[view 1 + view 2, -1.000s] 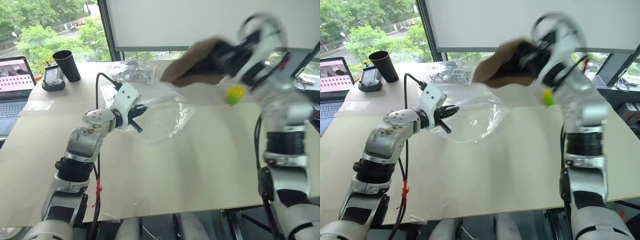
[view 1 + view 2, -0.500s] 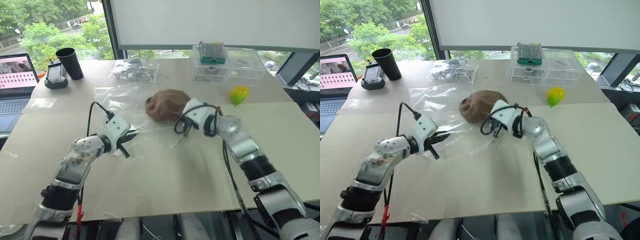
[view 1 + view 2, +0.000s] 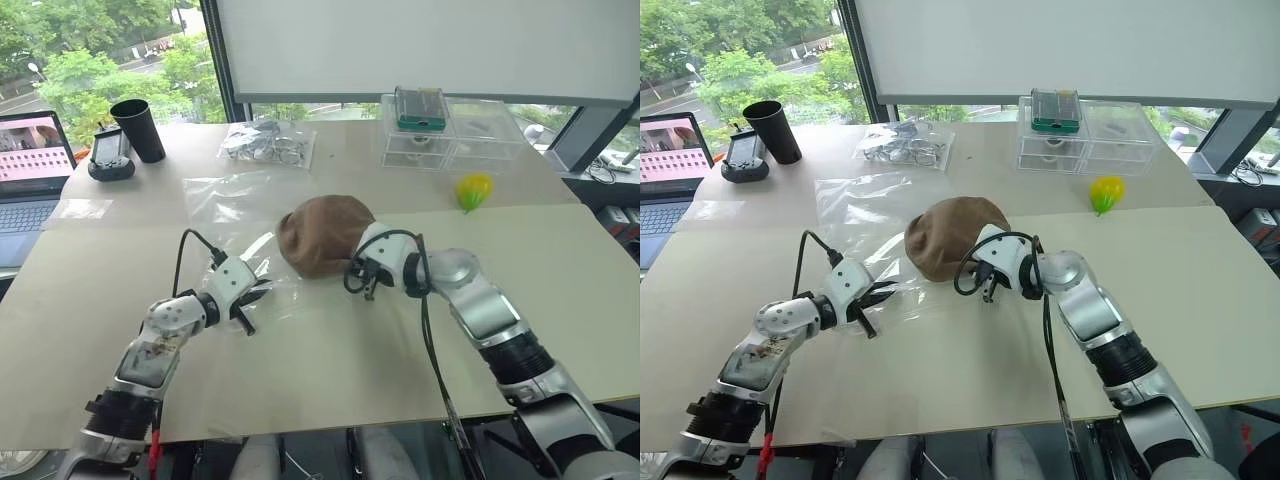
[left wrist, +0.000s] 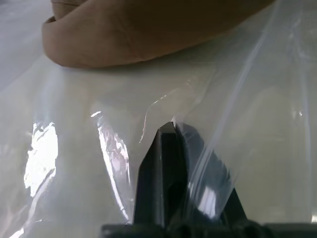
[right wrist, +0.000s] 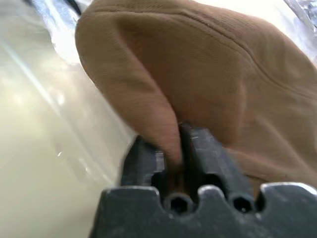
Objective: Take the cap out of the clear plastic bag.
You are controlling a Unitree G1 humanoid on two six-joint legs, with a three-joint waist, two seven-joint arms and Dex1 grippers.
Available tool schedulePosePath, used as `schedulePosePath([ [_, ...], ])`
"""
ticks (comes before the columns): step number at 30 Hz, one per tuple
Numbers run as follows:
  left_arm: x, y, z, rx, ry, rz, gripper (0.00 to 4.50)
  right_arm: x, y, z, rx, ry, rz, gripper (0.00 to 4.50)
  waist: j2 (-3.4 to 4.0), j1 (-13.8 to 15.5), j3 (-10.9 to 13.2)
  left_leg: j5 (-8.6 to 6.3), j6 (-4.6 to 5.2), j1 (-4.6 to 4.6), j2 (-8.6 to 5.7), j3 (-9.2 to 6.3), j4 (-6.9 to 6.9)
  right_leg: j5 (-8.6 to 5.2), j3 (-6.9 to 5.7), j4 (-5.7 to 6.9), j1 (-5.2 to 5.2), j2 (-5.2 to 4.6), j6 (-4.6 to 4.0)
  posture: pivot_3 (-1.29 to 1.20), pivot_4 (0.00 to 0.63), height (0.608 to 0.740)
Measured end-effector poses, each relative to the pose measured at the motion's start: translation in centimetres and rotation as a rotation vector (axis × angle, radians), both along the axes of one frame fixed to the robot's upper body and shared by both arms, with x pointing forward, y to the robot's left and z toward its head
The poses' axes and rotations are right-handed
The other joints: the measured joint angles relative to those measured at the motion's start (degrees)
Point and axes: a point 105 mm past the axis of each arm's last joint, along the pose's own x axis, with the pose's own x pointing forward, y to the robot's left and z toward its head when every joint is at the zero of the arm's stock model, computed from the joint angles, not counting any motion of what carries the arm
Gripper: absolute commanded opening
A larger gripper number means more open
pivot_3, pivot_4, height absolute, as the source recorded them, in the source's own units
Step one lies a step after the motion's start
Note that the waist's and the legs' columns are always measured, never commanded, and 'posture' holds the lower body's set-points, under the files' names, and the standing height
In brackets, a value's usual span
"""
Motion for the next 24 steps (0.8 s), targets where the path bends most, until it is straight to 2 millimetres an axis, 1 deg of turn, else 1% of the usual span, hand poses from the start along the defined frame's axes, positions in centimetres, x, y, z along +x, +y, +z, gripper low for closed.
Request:
schedulePosePath([
  [2, 0.0, -0.1, 0.0, 0.005, -0.008, -0.007, 1.87, 0.3, 0.0, -0.2, 0.008, -0.001, -0.020, 2.72, 0.00, 0.0, 0.0, 0.00, 0.00, 0.00, 0.00, -0.01, 0.00, 0.00, -0.02, 0.00, 0.00, 0.00, 0.00, 0.00, 0.150, 0.740],
  [4, -0.1, -0.1, 0.1, 0.005, -0.011, -0.015, 2.56, 0.2, -0.1, -0.4, 0.005, 0.010, -0.020, 3.35, 0.00, 0.0, 0.0, 0.00, 0.00, 0.00, 0.00, -0.02, 0.00, 0.00, -0.02, 0.00, 0.01, 0.00, 0.00, 0.00, 0.150, 0.740],
  [5, -0.1, -0.2, 0.1, 0.005, -0.010, -0.019, 2.88, 0.1, -0.2, -0.6, 0.000, 0.018, -0.019, 3.70, 0.00, 0.0, 0.0, 0.00, 0.00, 0.00, 0.00, -0.02, 0.00, 0.00, -0.02, 0.00, 0.02, 0.00, 0.00, 0.00, 0.150, 0.740],
  [6, -0.1, -0.2, 0.1, 0.005, -0.009, -0.022, 3.32, 0.0, -0.4, -0.9, -0.002, 0.025, -0.021, 4.08, 0.00, 0.0, 0.0, 0.00, 0.00, 0.01, 0.00, -0.02, 0.00, 0.00, -0.02, 0.00, 0.03, 0.00, 0.00, 0.00, 0.150, 0.740],
  [7, -0.2, -0.2, 0.0, 0.004, -0.006, -0.027, 3.63, -0.1, -0.6, -1.2, -0.006, 0.038, -0.025, 4.40, 0.00, 0.0, 0.0, 0.00, 0.00, 0.02, 0.00, -0.02, 0.00, 0.00, -0.03, 0.00, 0.04, 0.00, 0.00, 0.00, 0.150, 0.740],
  [8, -0.3, -0.3, 0.0, -0.001, -0.001, -0.033, 3.87, -0.2, -0.7, -1.5, -0.008, 0.053, -0.026, 4.50, 0.00, 0.0, 0.0, 0.00, 0.00, 0.02, 0.00, -0.02, 0.00, 0.00, -0.02, 0.00, 0.04, 0.00, 0.00, 0.00, 0.150, 0.740],
  [9, -0.3, -0.3, 0.0, -0.004, 0.004, -0.039, 4.32, -0.3, -0.7, -1.7, -0.010, 0.066, -0.025, 4.50, 0.00, 0.0, 0.0, 0.00, 0.00, 0.03, 0.00, -0.02, 0.00, 0.00, -0.02, 0.01, 0.04, 0.00, 0.00, 0.00, 0.150, 0.740],
  [10, -0.4, -0.4, -0.1, -0.005, 0.008, -0.045, 4.45, -0.4, -0.7, -1.7, -0.010, 0.073, -0.020, 4.50, 0.00, 0.0, 0.0, 0.00, 0.00, 0.04, 0.00, -0.02, 0.00, 0.00, -0.02, 0.01, 0.04, 0.00, 0.00, 0.00, 0.150, 0.740],
  [14, -0.9, -0.6, -0.2, -0.015, 0.023, -0.074, 4.45, -1.0, -0.2, -1.3, -0.002, 0.084, 0.011, 4.50, 0.00, -0.2, 0.0, 0.00, 0.00, 0.06, 0.02, -0.02, 0.00, -0.01, -0.02, 0.01, 0.06, 0.02, 0.01, 0.00, 0.150, 0.740],
  [19, -2.5, -1.1, 0.1, -0.051, 0.078, -0.151, 4.45, -1.1, 0.1, -1.2, 0.023, 0.100, 0.009, 4.50, 0.00, -0.1, 0.0, 0.00, 0.00, 0.06, 0.03, -0.03, 0.00, -0.01, -0.03, -0.01, 0.07, 0.02, 0.02, 0.00, 0.150, 0.740],
  [21, -3.1, -1.3, 0.8, -0.083, 0.104, -0.182, 4.45, -1.1, 0.3, -0.8, 0.072, 0.127, 0.000, 4.50, 0.00, -0.1, 0.0, 0.00, 0.00, 0.06, 0.03, -0.04, 0.00, -0.02, -0.04, 0.01, 0.07, 0.03, 0.02, 0.00, 0.150, 0.740],
  [24, -3.7, -0.8, 2.0, -0.113, 0.138, -0.200, 4.45, -1.4, 0.0, 0.6, 0.130, 0.154, 0.010, 4.50, 0.00, -0.1, 0.0, 0.00, 0.00, 0.06, 0.03, -0.04, 0.00, -0.02, -0.03, 0.00, 0.08, 0.02, 0.03, 0.00, 0.150, 0.740],
])
